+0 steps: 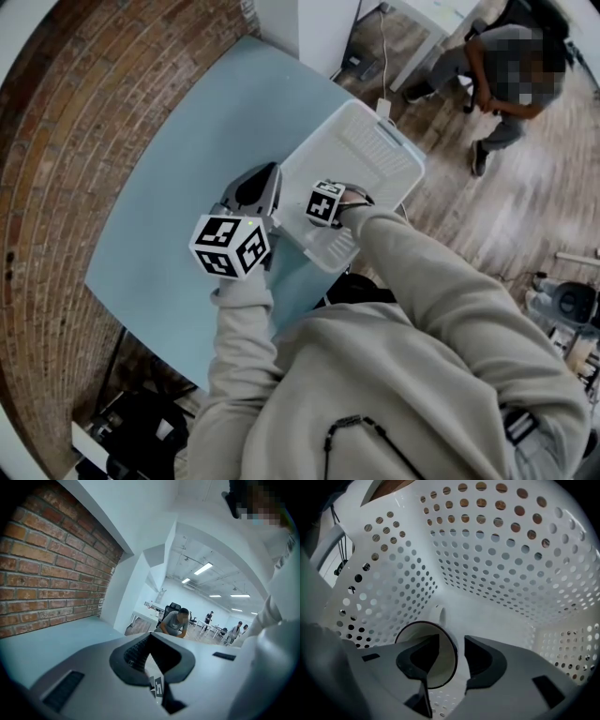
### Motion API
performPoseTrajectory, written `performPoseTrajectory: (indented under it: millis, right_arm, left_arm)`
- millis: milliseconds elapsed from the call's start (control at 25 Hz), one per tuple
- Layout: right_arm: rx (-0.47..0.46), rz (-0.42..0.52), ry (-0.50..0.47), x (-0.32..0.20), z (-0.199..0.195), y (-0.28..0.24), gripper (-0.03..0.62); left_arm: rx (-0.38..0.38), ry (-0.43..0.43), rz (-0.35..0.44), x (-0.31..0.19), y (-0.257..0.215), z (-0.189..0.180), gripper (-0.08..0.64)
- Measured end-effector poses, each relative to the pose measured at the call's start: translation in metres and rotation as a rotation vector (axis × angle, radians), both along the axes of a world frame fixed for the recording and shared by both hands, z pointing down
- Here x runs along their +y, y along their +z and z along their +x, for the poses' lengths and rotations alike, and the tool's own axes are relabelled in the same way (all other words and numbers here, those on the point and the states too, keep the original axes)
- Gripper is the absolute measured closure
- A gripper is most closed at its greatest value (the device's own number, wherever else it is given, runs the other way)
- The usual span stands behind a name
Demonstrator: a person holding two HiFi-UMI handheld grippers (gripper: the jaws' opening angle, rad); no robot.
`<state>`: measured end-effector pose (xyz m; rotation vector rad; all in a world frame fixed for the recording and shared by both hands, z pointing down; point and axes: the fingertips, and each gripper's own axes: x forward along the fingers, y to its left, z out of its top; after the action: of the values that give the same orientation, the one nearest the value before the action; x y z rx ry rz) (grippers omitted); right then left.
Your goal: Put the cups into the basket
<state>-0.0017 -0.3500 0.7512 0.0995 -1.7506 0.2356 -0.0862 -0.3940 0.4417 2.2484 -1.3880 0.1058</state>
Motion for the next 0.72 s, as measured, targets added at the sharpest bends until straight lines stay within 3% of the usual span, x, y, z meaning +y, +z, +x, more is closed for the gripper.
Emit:
performPoseTrajectory:
  millis: [40,120,400,520,720]
  right_arm:
    - [0.001,-0.013,-0.008,0.003,-0.001,0.0,0.415]
    - [-0.008,-0.015,-0.014,0.003,-0.003,-0.005,0.382]
    - [-0.041,0.012,0.01,-0.006,-0.001,-0.04,0.367]
    - [-0.106,0.072,0.02,-0.02,-0.003,-0.074,0.367]
    - [-0.25,0.158,0.158,-0.044,0.016,-0.145,0.367]
  left_arm:
    - [-0.002,-0.001,0.004,0.0,-0.001,0.0,0.565]
    - [-0.016,0.005,0.001,0.001,0.0,0.002,0.565]
    - [-0.015,0.033,-0.015,0.009,0.009,0.015,0.565]
    - [-0.015,0.067,0.007,0.002,0.001,0.03,0.565]
    - [-0.013,0.139,0.052,-0.006,-0.019,0.069,0.565]
